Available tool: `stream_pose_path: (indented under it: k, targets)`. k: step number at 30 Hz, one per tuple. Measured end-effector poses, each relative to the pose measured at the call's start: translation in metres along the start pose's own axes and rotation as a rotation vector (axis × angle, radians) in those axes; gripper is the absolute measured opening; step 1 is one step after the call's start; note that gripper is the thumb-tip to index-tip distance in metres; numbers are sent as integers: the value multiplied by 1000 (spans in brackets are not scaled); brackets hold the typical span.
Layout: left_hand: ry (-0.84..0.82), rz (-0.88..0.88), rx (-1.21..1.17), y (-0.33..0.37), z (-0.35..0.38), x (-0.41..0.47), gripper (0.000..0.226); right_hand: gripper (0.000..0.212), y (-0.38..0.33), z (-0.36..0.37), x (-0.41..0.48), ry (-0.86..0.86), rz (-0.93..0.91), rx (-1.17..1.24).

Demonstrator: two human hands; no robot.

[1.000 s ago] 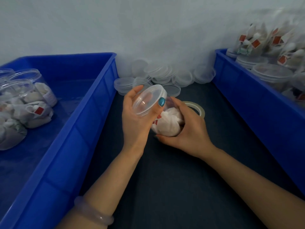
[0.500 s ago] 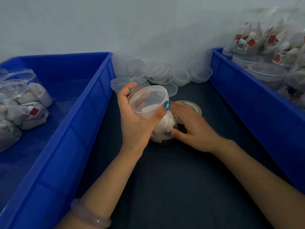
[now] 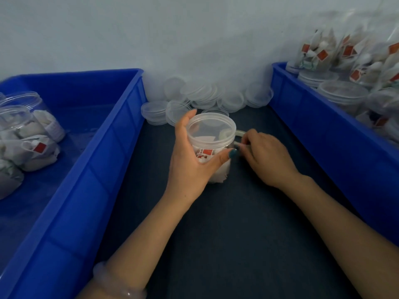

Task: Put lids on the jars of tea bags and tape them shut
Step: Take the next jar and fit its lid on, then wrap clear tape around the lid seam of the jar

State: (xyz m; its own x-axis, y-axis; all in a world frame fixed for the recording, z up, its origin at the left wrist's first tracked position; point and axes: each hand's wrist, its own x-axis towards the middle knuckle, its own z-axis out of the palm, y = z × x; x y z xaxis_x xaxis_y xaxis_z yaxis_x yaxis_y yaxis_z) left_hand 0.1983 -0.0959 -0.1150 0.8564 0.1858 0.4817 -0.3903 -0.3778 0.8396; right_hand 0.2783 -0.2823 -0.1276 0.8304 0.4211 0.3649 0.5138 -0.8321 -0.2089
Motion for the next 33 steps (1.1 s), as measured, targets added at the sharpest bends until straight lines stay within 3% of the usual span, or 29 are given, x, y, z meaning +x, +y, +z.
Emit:
stream_pose_path:
  k: [2,5,8,11,14,17,24,30,33]
  targets:
    - [10,-10,75,1,-1,0,105,32,-2,-5,1,42,111,122]
    - [56,37,218,6,-1,-1,106,29,-5,-13,6,128,295,621]
    - [115,210,405,8,-3,-1,93,25,-15,-21,8,299,288,968]
    - [153,416,474,8,-4,-1,76,19,-27,-25,0,470,32,831]
    - [163,563,481,9,-4,-2,64,30,-37,-25,-7,592,-257,499]
    - [163,647,490,11,-1,-2,57,32,-51,-25,-10,645,-407,414]
    - [273,707,472,20,-1,-3,62,35,-63,-38,-17,670,-466,465]
    - [268,733,288,27,-12,-2,28,52,-68,-49,-21,700,-524,496]
    - [240,687,221,32,-13,-4,31,47,-67,-47,-21,772,-475,439]
